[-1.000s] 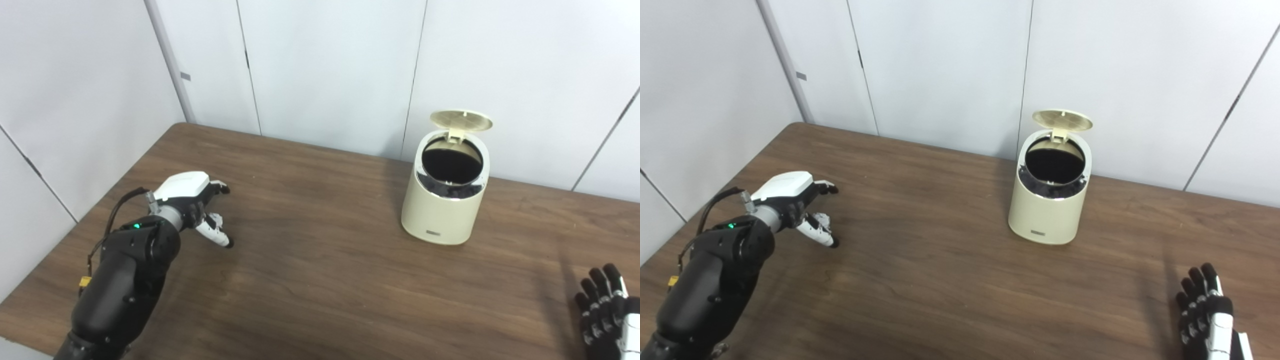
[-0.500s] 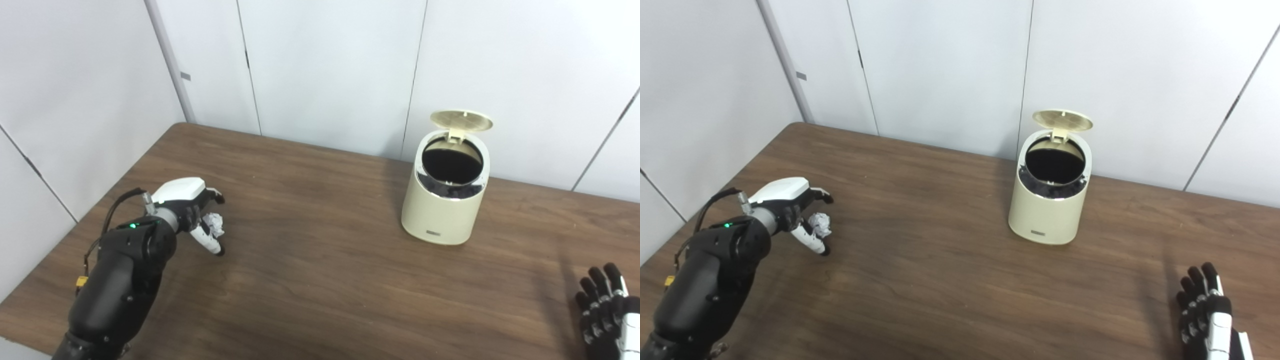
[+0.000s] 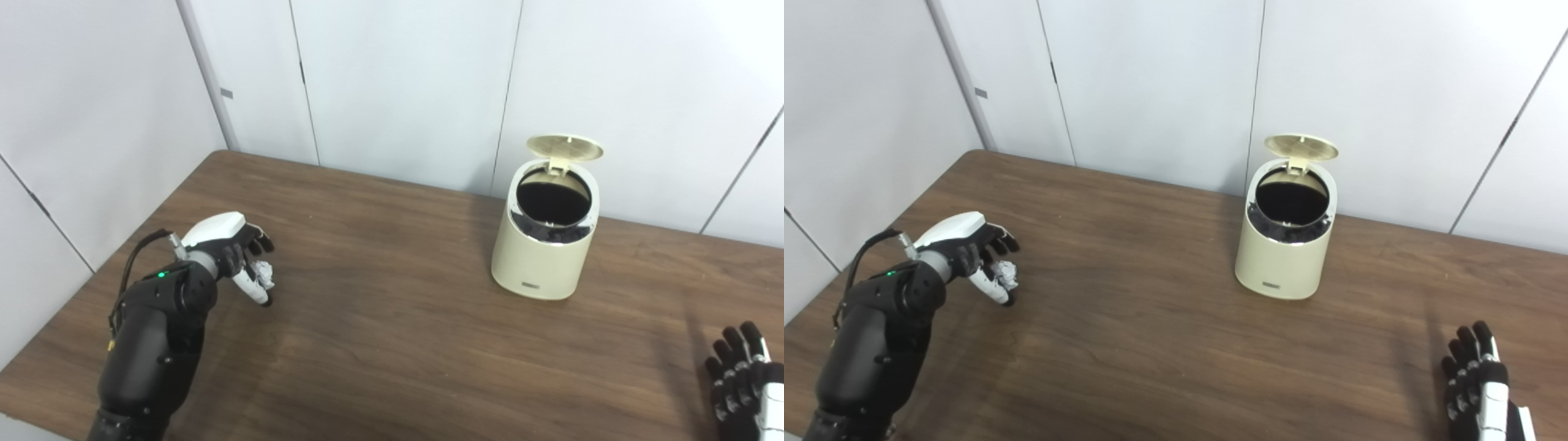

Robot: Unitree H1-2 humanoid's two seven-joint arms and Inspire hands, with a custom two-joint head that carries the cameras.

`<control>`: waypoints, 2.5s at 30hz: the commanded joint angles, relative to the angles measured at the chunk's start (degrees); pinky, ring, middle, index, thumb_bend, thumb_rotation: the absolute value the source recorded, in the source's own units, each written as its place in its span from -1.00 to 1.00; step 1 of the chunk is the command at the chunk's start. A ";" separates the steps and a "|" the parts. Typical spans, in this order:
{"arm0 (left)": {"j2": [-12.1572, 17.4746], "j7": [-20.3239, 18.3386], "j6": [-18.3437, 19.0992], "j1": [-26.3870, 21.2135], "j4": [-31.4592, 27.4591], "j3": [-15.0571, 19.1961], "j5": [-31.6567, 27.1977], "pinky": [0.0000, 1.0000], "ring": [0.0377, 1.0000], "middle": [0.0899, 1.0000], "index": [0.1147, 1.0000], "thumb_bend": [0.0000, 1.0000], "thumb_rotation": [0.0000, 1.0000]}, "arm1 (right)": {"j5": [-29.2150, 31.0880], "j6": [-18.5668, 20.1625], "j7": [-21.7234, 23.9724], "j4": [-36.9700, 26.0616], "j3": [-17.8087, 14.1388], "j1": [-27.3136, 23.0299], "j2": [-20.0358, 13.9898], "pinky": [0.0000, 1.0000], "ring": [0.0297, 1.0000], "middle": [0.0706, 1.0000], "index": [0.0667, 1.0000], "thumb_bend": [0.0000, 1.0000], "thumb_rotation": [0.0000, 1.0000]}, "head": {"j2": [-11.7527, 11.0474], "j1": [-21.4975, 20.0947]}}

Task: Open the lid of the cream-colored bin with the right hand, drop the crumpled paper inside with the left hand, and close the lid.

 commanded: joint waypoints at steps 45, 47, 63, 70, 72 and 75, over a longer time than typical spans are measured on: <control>3.78 1.11 0.35 -2.21 1.49 -1.65 -0.23 -0.05 -0.21 -0.02 0.26 0.00 -1.00 | 1.44 -0.49 -0.18 -0.32 -0.99 -0.64 0.01 0.78 0.89 0.86 0.88 -0.07 0.88 | 1.01 -0.31; 3.56 1.10 0.35 -2.22 1.37 -1.47 0.06 -0.05 -0.21 -0.02 0.26 0.00 -1.00 | 1.38 -0.27 -0.34 -0.47 -1.02 -0.67 0.02 0.78 0.89 0.86 0.88 -0.07 0.87 | 1.14 -0.29; 3.47 5.89 0.24 -2.39 1.79 -2.07 0.49 -0.30 -0.21 -0.12 -0.14 0.01 -1.00 | 2.77 -0.81 0.38 0.45 -1.57 -0.98 -0.20 0.84 0.90 0.87 0.88 -0.12 0.87 | 1.38 -0.14; 3.73 7.47 0.27 -2.15 0.05 -2.44 -0.80 -0.32 -0.27 -0.17 -0.11 0.00 -1.00 | 3.63 -0.95 0.65 0.89 -1.69 -1.09 -0.20 0.86 0.91 0.88 0.87 -0.11 0.81 | 1.44 -0.15; 3.87 7.80 0.24 -2.04 -0.31 -2.47 -1.53 -0.32 -0.29 -0.19 -0.10 0.00 -1.00 | 3.67 -0.95 0.57 0.93 -1.71 -1.10 -0.18 0.84 0.90 0.87 0.86 -0.11 0.84 | 1.53 -0.16; 4.30 7.96 0.12 -1.93 -1.12 -2.93 -2.35 -0.30 -0.32 -0.22 -0.15 0.00 -1.00 | 3.67 -1.15 0.87 1.16 -1.62 -1.07 -0.40 0.86 0.92 0.89 0.88 -0.10 0.85 | 1.53 -0.16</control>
